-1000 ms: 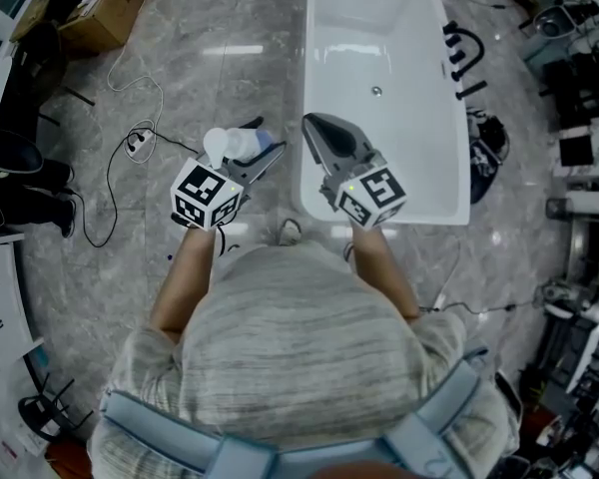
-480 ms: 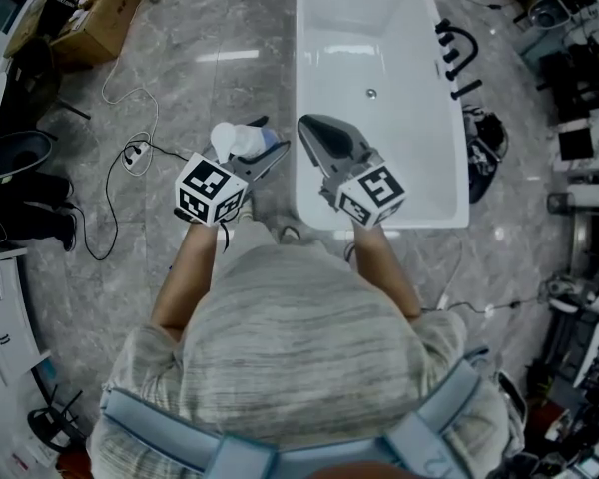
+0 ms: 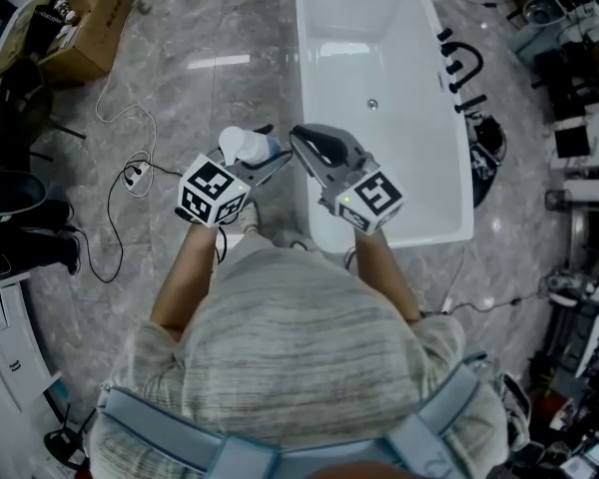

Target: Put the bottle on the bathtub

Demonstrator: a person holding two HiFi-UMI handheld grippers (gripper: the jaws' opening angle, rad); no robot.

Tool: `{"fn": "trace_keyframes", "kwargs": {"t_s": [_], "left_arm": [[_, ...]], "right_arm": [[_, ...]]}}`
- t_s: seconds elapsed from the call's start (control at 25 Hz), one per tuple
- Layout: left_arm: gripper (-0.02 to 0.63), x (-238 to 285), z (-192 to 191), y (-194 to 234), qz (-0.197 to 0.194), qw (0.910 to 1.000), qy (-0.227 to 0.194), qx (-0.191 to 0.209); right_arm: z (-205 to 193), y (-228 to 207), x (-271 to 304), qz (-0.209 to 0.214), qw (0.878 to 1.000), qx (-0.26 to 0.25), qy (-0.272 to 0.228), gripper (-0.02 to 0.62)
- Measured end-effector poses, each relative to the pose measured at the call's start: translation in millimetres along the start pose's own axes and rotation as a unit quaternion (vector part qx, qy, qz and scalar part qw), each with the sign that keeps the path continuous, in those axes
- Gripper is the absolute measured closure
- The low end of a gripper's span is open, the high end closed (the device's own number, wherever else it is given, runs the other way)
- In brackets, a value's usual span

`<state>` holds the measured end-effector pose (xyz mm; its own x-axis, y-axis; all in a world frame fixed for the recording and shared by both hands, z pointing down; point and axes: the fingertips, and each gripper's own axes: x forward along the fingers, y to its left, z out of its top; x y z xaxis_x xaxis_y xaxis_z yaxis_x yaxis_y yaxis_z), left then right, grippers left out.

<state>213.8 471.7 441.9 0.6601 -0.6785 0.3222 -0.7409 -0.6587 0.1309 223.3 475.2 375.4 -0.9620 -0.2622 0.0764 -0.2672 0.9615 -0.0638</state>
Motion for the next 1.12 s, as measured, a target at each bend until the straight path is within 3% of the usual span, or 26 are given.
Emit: {"fn": "trace_keyframes", "kwargs": {"t_s": [0.4, 0.88, 1.12], "left_arm": [[0.354, -3, 4, 94, -0.023, 0.9996, 0.017, 0.009], [0.354, -25, 4, 172, -0.034, 0.9993, 0.013, 0.010], [0.354, -16, 3, 189, -0.036, 0.9992, 0.013, 0.005]], "right_arm": [[3, -28, 93, 0.010, 1.000, 0.000, 0.007, 0.591], [7, -58, 165, -0.008, 1.000, -0.016, 0.024, 0.590], [1, -75, 173, -0.003, 0.999, -0.021, 0.046, 0.589]]}}
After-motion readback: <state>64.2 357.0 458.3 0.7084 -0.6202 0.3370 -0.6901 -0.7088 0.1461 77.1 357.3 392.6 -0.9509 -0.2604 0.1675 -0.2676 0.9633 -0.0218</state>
